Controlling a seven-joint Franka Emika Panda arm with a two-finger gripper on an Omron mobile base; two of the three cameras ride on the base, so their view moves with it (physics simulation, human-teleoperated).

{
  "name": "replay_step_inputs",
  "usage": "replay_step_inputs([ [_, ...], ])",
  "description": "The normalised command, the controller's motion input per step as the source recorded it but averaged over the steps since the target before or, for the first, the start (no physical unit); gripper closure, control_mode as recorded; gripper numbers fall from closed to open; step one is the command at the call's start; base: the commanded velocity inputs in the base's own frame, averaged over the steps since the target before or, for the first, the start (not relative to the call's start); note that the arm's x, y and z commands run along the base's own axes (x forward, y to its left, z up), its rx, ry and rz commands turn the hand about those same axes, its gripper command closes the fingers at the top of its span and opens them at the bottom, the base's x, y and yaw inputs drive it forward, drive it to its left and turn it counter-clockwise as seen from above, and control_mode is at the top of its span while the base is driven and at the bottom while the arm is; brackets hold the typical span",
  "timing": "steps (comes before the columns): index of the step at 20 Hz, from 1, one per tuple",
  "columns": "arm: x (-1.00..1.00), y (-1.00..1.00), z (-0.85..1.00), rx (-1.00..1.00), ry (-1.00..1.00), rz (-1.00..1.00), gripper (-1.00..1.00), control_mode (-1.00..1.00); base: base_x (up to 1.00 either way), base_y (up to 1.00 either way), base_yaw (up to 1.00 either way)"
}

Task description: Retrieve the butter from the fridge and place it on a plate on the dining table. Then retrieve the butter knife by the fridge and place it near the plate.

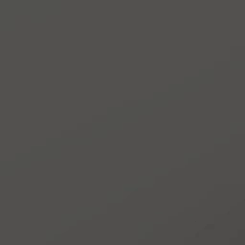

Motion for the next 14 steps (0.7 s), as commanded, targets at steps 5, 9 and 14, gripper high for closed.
replay_step_inputs([
  [5, 0.0, 0.0, 0.0, 0.0, 0.0, 0.0, 1.0, 1.0, 0.09, -0.86, 0.64],
  [9, 0.0, 0.0, 0.0, 0.0, 0.0, 0.0, 1.0, 1.0, 0.12, -0.99, 0.59],
  [14, 0.0, 0.0, 0.0, 0.0, 0.0, 0.0, 1.0, 1.0, 0.25, -1.0, 0.58],
])
